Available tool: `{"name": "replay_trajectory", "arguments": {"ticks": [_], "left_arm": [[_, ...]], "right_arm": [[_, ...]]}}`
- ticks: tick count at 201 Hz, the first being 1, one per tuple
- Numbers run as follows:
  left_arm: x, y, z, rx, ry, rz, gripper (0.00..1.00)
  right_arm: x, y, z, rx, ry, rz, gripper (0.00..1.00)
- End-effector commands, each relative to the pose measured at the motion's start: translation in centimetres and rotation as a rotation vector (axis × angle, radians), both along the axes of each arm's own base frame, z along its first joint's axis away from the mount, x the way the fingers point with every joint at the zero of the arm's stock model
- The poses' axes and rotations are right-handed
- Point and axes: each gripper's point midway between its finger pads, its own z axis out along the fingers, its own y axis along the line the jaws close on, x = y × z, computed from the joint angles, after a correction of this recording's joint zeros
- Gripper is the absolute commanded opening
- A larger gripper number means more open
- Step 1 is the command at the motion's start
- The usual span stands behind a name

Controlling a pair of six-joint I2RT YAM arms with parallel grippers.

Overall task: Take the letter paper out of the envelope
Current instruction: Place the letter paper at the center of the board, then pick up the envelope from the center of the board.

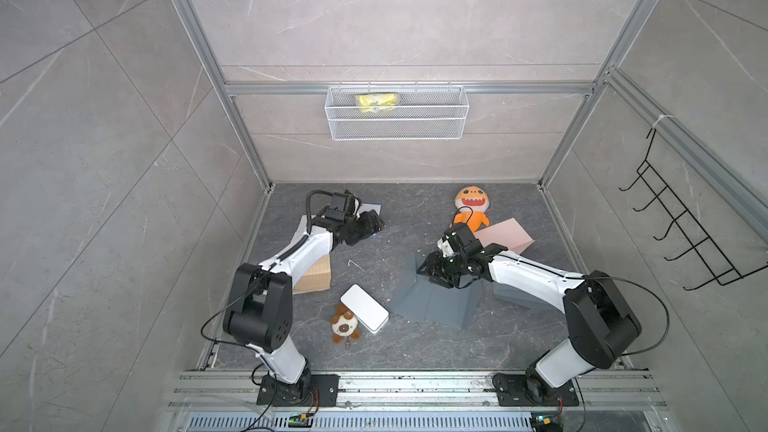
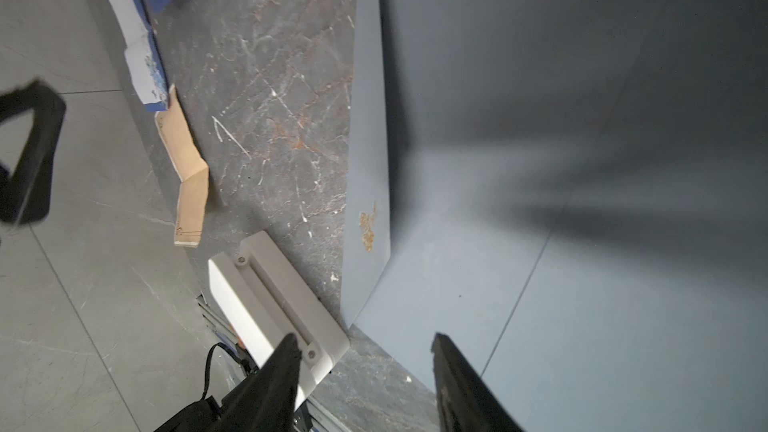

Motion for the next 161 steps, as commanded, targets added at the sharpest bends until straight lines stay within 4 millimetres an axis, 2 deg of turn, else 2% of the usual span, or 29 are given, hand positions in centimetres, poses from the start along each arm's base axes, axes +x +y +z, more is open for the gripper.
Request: {"name": "replay_trajectory", "arguments": {"ticks": [1, 29, 60, 131, 161], "left_arm": [[-4.2, -0.9, 0.6, -0.057, 0.075, 0.011, 0.8], [-8.0, -1.2, -0.9, -0.059, 0.131, 0.006, 0.78], [-10.2, -0.8, -2.1, -0.06, 0.159, 0.011, 0.76], [-11.2, -0.3, -2.9, -0.066, 0.169, 0.016, 0.73], [-11.2, -0.7, -2.9, -0.063, 0.172, -0.007, 0.72]], "right_arm": [[0.2, 2.3, -0.9, 0.109, 0.035, -0.024, 0.48], [0.2, 3.2, -2.4, 0.141, 0.068, -0.032, 0.45], [0.5, 3.6, -3.5, 0.151, 0.075, -0.027, 0.41], [1.3, 4.3, -5.2, 0.139, 0.077, -0.023, 0.36], [1.7, 4.6, -5.8, 0.129, 0.081, -0.01, 0.25]]}}
